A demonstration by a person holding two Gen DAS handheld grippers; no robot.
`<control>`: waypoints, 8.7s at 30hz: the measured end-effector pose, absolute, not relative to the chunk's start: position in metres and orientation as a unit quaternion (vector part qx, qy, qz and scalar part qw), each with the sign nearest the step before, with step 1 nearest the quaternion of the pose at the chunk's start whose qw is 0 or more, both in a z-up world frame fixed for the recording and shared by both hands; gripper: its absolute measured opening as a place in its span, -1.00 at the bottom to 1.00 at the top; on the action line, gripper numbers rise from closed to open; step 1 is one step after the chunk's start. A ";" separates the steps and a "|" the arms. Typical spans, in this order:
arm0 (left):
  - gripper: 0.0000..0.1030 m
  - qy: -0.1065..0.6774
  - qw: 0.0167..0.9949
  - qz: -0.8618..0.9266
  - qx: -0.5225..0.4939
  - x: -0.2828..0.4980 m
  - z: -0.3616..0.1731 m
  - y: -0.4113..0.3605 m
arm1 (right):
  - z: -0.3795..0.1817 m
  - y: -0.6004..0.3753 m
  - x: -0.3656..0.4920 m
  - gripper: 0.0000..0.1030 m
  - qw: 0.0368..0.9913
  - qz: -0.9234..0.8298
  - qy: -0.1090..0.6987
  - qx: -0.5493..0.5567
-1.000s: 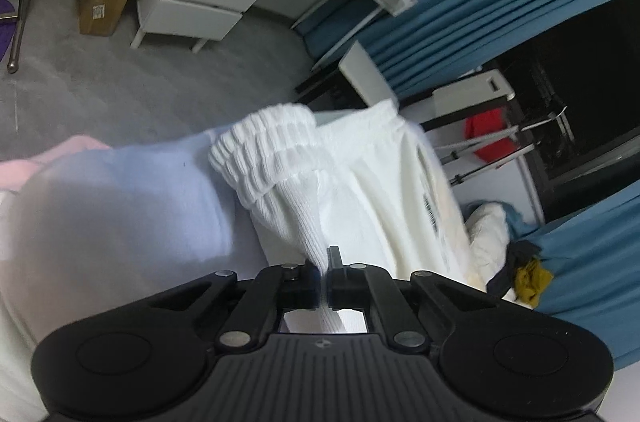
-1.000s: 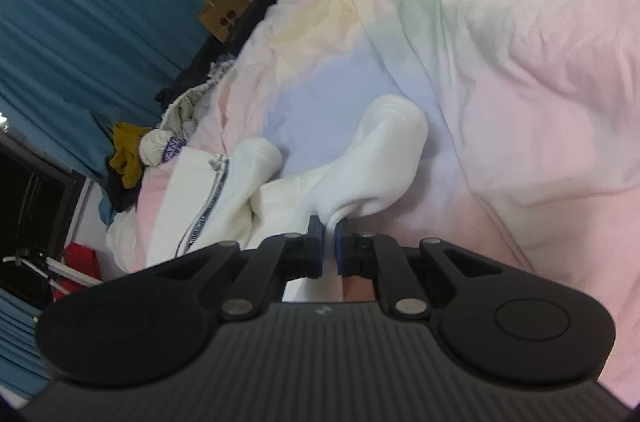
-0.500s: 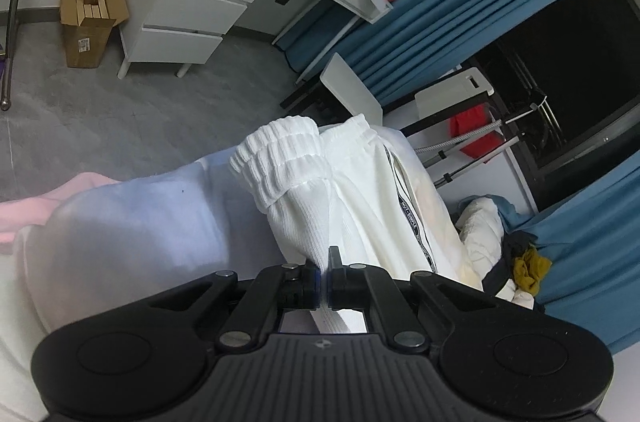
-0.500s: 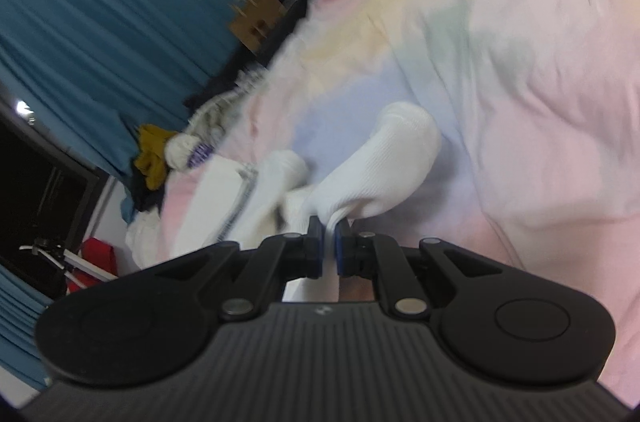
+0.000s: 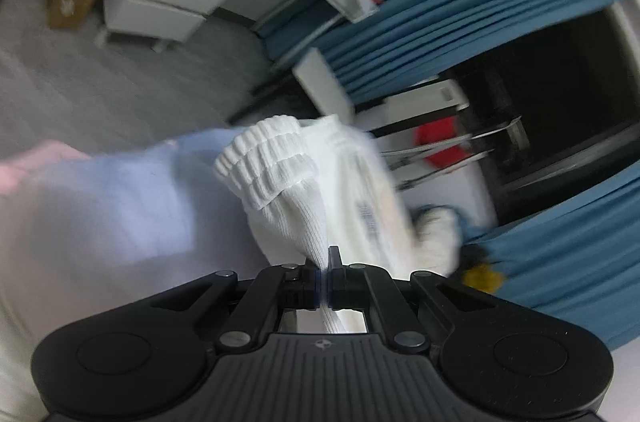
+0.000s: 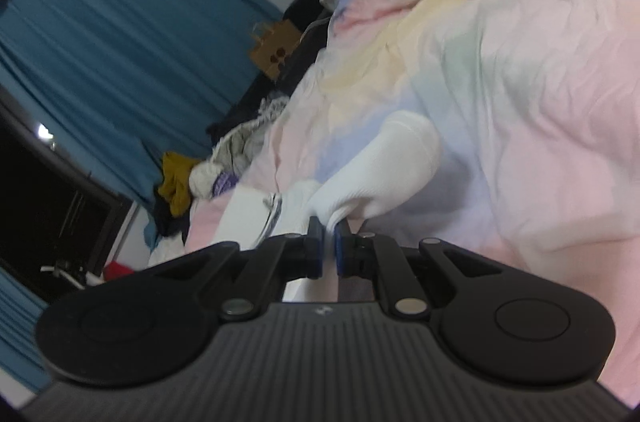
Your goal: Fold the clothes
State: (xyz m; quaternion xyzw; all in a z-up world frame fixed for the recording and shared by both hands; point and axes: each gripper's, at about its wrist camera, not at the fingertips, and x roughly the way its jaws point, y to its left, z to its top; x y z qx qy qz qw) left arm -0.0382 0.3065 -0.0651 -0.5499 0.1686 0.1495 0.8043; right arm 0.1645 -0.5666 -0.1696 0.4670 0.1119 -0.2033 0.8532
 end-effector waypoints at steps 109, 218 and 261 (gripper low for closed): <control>-0.65 0.147 0.806 0.086 -0.566 0.077 -0.105 0.333 | -0.203 -0.556 0.282 -0.76 0.827 -0.103 0.229 0.504; 0.28 0.302 0.944 0.046 -0.125 0.117 -0.068 0.107 | -0.215 -0.121 0.155 -0.75 0.935 0.158 0.166 -0.271; 0.02 0.413 0.870 -0.193 -0.186 0.139 -0.136 0.029 | -0.183 -0.322 0.170 0.09 0.833 0.118 0.390 0.375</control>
